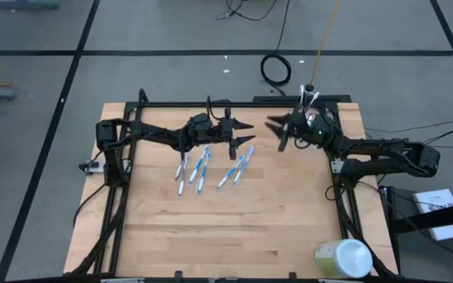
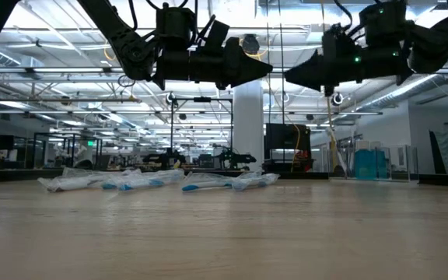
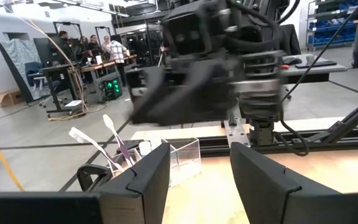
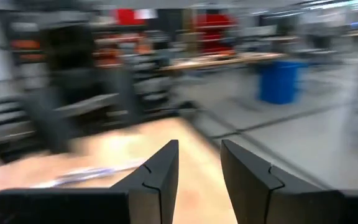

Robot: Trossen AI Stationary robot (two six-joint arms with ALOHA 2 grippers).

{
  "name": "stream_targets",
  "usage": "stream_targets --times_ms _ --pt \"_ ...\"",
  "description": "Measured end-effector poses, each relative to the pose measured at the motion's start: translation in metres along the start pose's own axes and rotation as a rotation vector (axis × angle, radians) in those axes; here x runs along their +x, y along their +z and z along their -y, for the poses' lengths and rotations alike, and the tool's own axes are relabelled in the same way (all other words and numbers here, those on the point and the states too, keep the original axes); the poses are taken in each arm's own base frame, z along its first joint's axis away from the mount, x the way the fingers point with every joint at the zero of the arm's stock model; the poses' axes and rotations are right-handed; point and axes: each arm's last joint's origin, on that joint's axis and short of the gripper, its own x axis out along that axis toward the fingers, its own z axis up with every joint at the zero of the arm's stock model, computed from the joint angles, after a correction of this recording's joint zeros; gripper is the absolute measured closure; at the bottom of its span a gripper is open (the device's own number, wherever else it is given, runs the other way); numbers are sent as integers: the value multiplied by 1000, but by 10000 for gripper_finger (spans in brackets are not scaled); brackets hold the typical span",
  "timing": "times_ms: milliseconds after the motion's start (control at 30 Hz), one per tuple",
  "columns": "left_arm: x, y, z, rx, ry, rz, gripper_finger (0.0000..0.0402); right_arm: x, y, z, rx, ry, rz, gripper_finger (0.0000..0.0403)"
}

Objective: Pick & Place toothbrushing station
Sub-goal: Put the violet toothbrush into the left of the transparent organizer

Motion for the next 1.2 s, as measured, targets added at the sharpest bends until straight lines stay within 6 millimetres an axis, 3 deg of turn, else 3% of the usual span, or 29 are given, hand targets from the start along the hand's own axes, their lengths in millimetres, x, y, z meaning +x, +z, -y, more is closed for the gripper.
stream_targets --times_ms 200,400,700,833,1200 --pt "0 0 0 0 0 0 229 0 -1 -24 43 324 -25 295" --pt "0 0 0 0 -1 -1 229 -1 1 -39 27 485 0 294" --pt "0 0 0 -7 0 -1 229 -2 1 -42 26 499 1 293" --pt "-4 5 0 -88 -8 -59 229 -1 1 -41 61 499 -13 293" --pt "-44 41 16 -139 -171 -403 229 -2 -1 -44 86 510 -37 293"
